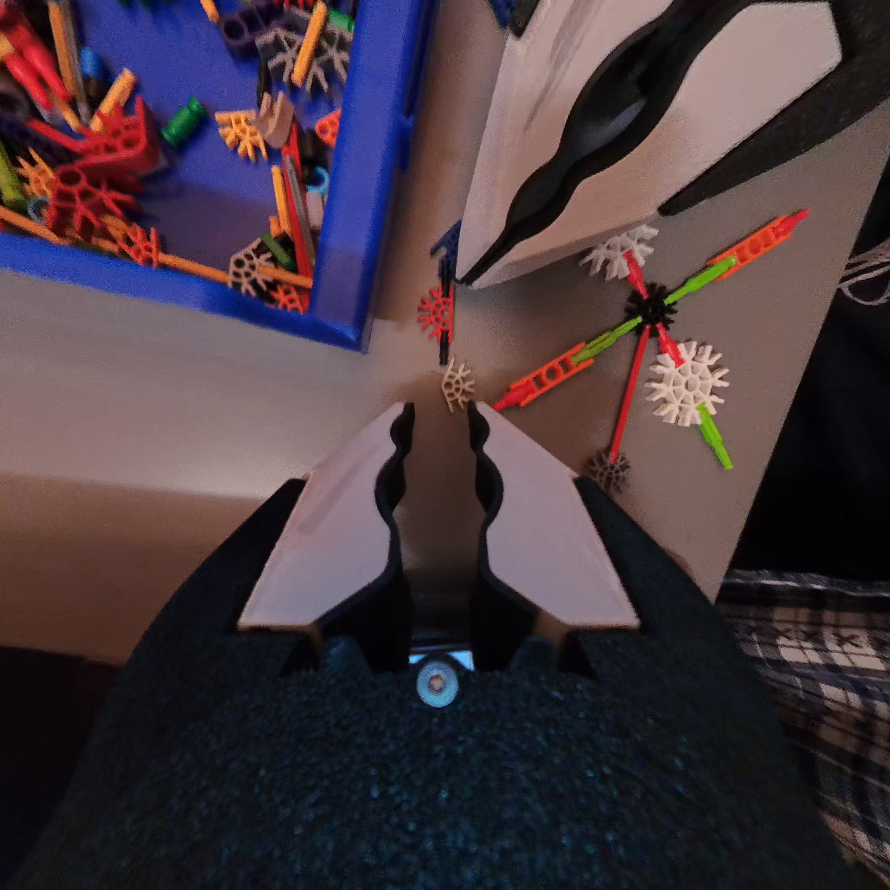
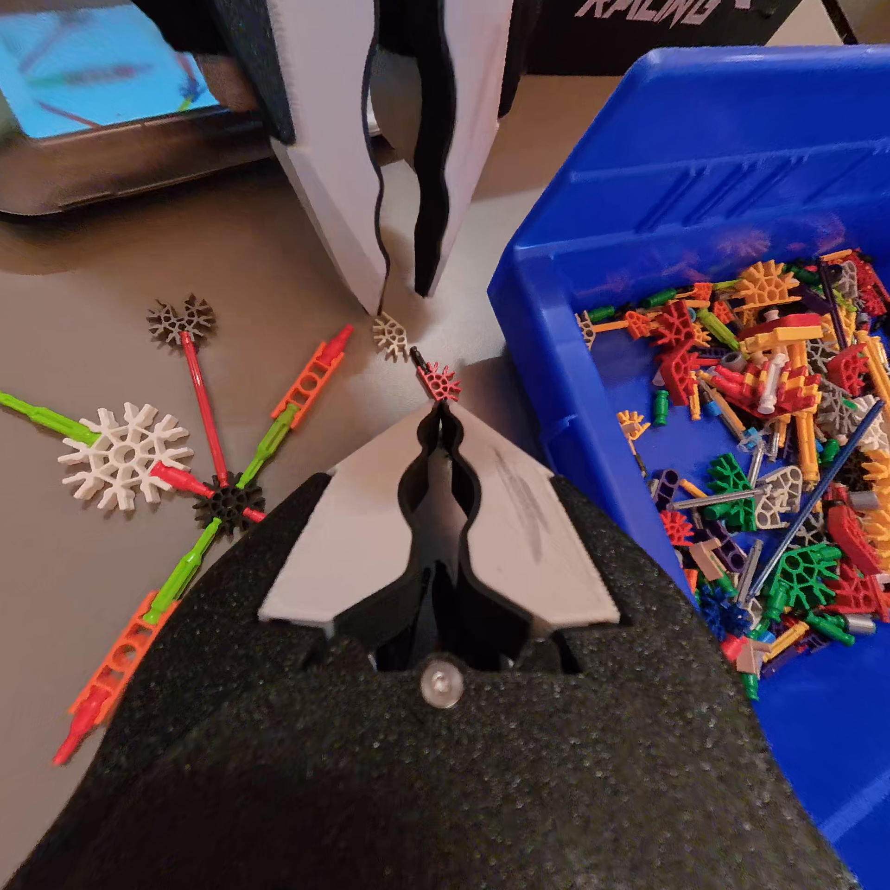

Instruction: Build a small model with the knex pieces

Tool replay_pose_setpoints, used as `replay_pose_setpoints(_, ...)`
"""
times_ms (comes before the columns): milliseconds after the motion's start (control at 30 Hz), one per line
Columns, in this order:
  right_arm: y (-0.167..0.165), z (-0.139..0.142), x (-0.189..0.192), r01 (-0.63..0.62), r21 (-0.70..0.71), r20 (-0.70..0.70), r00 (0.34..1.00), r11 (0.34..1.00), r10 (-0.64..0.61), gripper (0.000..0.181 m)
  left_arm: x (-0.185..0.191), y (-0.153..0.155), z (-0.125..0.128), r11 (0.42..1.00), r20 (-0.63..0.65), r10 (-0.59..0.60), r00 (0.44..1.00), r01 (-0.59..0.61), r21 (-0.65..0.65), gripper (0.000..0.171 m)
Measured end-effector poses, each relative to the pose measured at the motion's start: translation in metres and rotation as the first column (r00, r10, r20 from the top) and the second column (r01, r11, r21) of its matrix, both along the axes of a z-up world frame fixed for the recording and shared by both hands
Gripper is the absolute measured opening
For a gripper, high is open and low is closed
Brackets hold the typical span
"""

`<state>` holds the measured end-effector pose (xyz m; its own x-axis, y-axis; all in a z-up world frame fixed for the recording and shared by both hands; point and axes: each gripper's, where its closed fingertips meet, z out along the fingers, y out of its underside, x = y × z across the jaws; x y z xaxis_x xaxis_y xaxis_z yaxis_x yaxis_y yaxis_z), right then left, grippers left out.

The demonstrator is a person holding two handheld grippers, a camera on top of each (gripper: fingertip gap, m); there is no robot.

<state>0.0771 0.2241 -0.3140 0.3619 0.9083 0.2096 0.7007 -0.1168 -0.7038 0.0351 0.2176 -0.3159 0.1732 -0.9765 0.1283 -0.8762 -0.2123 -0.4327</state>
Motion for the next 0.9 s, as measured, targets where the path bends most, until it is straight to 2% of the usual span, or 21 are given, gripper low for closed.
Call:
replay_pose_setpoints(133,-0.002,0.0,0.001,-0.004,-0.001,-0.029,1.0,1.0,0.004,0.0,0.005,0.005,-0.001,0.993,0.005,-0.033,0.999,0.032,0.109,0.014)
replay_pose_setpoints(233,-0.002,0.0,0.001,-0.005,0.013,-0.029,1.0,1.0,0.005,0.0,0.007,-0.008,-0.006,0.996,-0.009,-0.056,0.998,0.056,0.064,0.016)
replay_pose_setpoints(467,-0.001,0.003,0.001,-0.011,0.021,-0.049,0.999,1.0,0.012,0.0,0.01,-0.009,-0.009,0.991,0.0,-0.036,0.999,0.035,0.126,0.011)
replay_pose_setpoints(667,-0.002,0.002,0.0,-0.018,0.025,-0.042,0.999,1.0,0.019,0.0,0.009,-0.008,-0.009,0.987,0.017,0.022,1.0,-0.024,0.16,0.01)
replay_pose_setpoints(900,-0.001,0.004,0.001,-0.014,0.024,-0.056,0.998,1.0,0.015,0.0,0.007,-0.003,-0.007,0.97,0.035,0.143,0.989,-0.147,0.195,0.01)
